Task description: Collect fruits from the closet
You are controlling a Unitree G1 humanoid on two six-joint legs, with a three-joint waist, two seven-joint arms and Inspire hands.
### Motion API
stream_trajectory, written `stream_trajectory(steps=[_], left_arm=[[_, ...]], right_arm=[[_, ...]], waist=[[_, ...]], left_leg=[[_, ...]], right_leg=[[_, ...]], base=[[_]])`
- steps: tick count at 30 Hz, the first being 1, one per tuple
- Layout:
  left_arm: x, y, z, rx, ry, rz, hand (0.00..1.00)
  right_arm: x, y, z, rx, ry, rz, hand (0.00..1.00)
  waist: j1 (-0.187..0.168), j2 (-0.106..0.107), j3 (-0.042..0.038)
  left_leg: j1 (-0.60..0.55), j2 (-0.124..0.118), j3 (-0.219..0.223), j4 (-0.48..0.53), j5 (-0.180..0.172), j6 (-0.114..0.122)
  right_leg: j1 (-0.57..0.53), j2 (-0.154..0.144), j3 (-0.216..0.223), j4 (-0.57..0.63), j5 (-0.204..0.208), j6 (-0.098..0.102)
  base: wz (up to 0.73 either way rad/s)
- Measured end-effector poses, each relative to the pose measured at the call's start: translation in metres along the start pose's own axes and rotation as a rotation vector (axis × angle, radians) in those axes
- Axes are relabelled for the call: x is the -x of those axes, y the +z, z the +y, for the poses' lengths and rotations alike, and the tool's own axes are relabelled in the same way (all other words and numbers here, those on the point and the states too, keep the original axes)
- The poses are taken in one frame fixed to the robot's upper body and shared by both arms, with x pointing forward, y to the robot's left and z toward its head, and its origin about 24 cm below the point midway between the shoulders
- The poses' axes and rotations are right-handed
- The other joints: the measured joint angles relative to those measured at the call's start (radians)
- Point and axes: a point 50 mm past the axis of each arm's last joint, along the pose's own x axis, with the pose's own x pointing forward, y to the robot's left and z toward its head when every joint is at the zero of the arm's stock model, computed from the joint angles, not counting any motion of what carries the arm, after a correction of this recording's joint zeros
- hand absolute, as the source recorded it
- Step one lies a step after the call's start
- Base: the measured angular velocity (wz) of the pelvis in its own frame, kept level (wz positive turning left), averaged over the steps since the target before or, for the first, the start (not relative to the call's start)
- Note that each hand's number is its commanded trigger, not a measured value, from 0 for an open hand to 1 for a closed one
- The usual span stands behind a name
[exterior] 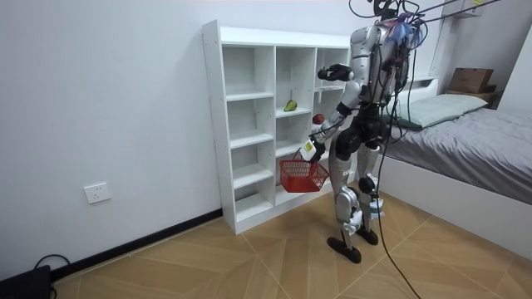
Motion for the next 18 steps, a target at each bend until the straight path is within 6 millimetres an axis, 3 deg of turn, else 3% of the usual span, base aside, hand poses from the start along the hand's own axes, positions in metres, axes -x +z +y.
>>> stream_trajectory(steps=[8, 18], left_arm=[[-0.004, 0.011, 0.000, 0.010, -0.008, -0.027, 1.00], [-0.013, 0.045, -0.010, 0.093, -0.053, -0.107, 1.00]], right_arm=[[0.009, -0.006, 0.006, 0.067, 0.065, 0.033, 1.00], [0.024, -0.017, 0.041, 0.029, 0.211, 0.094, 1.00]], waist=[[-0.003, -0.008, -0.0012], [-0.002, -0.007, 0.0050]], left_leg=[[-0.034, 0.001, 0.010, 0.003, 0.000, 0.000], [-0.050, 0.006, 0.032, 0.003, 0.001, 0.000]], right_leg=[[-0.041, 0.005, 0.027, 0.005, 0.005, -0.002], [-0.063, 0.010, 0.046, 0.001, 0.009, -0.003]], base=[[-0.07], [-0.04]])
